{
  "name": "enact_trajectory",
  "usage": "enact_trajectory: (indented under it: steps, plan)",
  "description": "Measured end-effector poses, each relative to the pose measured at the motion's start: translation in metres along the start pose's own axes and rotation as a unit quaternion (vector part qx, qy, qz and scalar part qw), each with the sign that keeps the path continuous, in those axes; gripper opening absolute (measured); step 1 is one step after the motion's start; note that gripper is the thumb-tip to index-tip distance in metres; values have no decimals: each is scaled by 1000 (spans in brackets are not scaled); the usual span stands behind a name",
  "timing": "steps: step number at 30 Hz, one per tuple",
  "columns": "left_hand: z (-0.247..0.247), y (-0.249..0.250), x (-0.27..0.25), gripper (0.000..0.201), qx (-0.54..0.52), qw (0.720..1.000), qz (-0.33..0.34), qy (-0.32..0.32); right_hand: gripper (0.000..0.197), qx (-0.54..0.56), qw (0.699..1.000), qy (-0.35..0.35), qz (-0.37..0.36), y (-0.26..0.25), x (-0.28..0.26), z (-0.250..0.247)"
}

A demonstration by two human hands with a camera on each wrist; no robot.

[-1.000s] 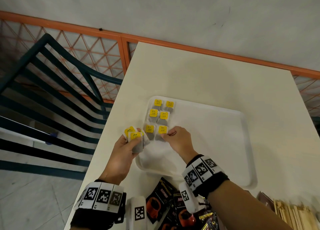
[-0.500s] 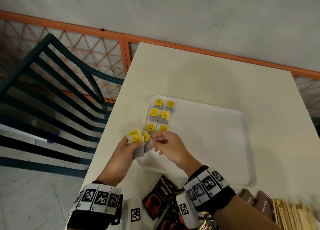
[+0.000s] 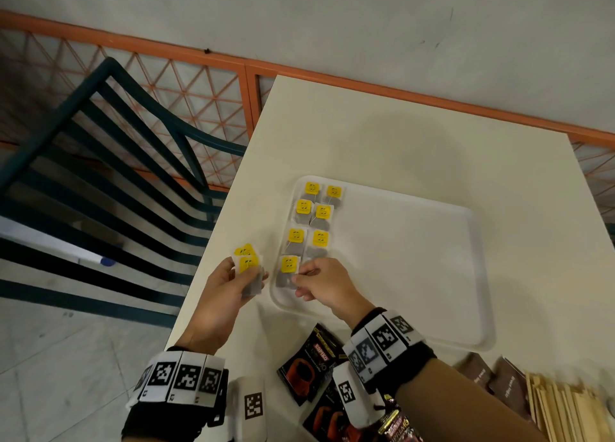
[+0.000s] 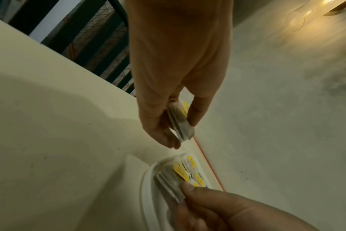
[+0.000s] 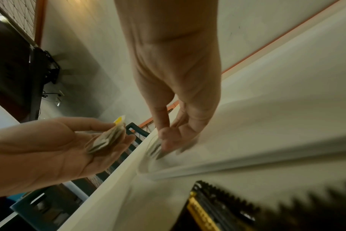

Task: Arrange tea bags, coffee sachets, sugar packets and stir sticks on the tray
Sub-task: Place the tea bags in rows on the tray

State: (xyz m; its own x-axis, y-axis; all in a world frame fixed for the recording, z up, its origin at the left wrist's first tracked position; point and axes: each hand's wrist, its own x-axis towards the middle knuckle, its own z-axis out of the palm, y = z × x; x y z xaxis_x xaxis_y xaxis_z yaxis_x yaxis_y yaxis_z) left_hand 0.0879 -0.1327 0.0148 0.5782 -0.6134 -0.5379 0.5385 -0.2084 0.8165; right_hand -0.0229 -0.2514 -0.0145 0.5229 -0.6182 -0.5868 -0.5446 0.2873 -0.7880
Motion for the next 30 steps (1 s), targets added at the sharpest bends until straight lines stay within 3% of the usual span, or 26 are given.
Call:
enact_trajectory:
  steps: [7,11,15,17,21,23,26,30]
  plan:
    - [-2,-7,0,18,37,999,5,8,21,-178,980,66,-52,3,-1,1]
    - [0,-11,2,18,80,996,6,-30,29,-111,991,3,-79,-3,-11,-3]
    - [6,-15,1,20,118,990,10,-74,9,-42,993,-48,-97,-4,-20,-6]
    - [10,-15,0,19,133,987,7,-87,11,-11,995,-48,-90,-2,-21,-9]
    - [11,-16,1,14,137,989,17,-48,14,56,997,-2,-53,3,-18,-20]
    - [8,-17,3,12,136,990,19,-27,6,17,998,35,-40,8,-15,-27]
    - [4,-15,1,14,120,993,13,-19,16,-52,995,81,-27,17,-9,-31]
    - [5,-13,-3,24,99,995,-5,-23,12,-75,992,100,-16,19,-4,-27]
